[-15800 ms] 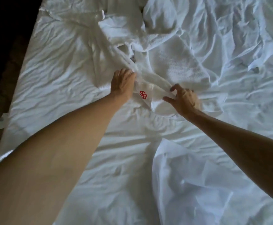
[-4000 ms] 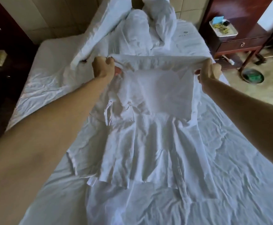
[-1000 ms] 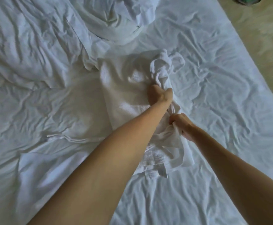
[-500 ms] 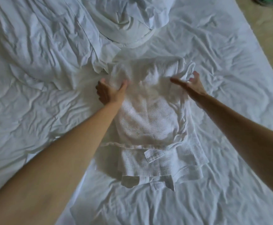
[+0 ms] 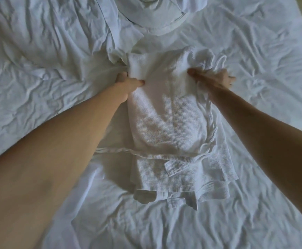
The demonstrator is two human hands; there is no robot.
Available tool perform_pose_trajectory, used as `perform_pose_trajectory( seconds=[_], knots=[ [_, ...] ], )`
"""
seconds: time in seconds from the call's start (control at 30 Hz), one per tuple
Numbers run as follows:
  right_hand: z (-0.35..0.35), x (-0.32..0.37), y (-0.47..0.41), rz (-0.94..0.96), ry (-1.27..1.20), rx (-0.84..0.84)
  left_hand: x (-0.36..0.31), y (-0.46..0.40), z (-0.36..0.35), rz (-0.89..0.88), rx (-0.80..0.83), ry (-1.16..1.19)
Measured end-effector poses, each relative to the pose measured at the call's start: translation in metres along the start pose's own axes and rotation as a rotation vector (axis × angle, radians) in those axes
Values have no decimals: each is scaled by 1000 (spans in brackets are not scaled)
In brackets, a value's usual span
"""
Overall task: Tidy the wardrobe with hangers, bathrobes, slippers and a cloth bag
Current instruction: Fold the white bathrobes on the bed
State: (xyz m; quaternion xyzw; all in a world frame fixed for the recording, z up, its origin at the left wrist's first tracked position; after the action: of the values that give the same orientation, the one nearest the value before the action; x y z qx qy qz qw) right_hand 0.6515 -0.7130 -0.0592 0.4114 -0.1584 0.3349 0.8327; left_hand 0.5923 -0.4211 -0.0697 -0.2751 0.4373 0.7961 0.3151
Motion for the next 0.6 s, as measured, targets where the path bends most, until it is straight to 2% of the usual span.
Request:
perform_pose_trajectory(
  seconds=[0.07,0.13,0.27,0.33,0.37,0.47,0.6],
  knots=[
    [-2,-5,-4,-1,-41,-13,-3,-4,3,-17,5,-4],
    [-8,-5,-14,-24,-117,60,-2,-9,5,-2,19,1],
    [-14,8,-11,-14,-138,339,4,-11,-10,26,31,-32],
    [-16,13,0,-26,-99,521,5,-11,-14,19,-9,-14],
    [-16,14,2,-7,-87,556,3,-10,-13,13,-35,12],
    [-3,15,2,147,-111,474,-8,7,3,-49,-99,96],
    [31,14,33,476,-37,388,-20,56,39,-201,-23,167]
  ],
)
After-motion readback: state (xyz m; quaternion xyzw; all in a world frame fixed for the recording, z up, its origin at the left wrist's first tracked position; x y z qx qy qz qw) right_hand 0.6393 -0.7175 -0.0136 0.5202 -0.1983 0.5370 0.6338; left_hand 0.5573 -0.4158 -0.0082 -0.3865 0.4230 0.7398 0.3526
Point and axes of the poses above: each hand's wrist, its own y-axis away from the middle knuckle, its own z-axis out of the back of the hand, x = y × z, the point moved 4 cm from there along -y, towards the middle knuckle, and after that the axes turned 8 degrees about -z, right-handed, at the moved point
